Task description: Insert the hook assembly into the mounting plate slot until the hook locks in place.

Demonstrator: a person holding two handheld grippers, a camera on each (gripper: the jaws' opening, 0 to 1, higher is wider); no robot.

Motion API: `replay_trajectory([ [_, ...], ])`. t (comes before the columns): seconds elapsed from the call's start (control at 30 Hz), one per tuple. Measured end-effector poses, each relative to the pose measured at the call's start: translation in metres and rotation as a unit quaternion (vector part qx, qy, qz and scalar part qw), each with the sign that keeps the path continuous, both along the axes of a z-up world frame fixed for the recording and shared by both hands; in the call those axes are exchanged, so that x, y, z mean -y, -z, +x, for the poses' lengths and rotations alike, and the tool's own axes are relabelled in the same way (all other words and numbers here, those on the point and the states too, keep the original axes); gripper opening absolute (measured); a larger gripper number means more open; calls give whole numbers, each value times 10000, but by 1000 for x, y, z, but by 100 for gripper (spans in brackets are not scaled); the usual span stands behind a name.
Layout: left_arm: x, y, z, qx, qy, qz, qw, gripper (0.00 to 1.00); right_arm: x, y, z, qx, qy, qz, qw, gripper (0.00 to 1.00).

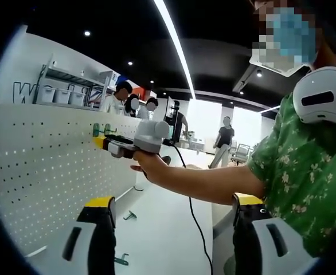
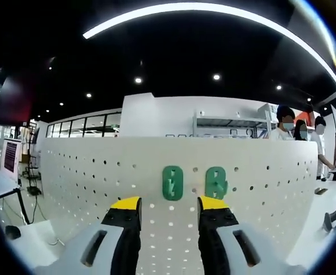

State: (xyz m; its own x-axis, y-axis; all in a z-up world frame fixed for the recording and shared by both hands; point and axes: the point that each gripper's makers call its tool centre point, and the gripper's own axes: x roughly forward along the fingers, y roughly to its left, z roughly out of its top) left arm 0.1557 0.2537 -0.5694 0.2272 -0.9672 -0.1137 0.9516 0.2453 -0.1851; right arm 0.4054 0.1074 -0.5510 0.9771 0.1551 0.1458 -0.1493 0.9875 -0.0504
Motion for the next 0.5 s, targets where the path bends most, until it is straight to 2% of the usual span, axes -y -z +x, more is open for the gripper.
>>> replay_trajectory([
  [0.13, 0, 0, 0, 5, -24, -8, 10000, 86, -3, 6, -4, -85, -129, 84, 9998, 53],
  [0.5, -1, 0, 1, 50, -89, 25, 9999, 87, -6, 13, -19, -197, -362, 52, 9991, 64],
])
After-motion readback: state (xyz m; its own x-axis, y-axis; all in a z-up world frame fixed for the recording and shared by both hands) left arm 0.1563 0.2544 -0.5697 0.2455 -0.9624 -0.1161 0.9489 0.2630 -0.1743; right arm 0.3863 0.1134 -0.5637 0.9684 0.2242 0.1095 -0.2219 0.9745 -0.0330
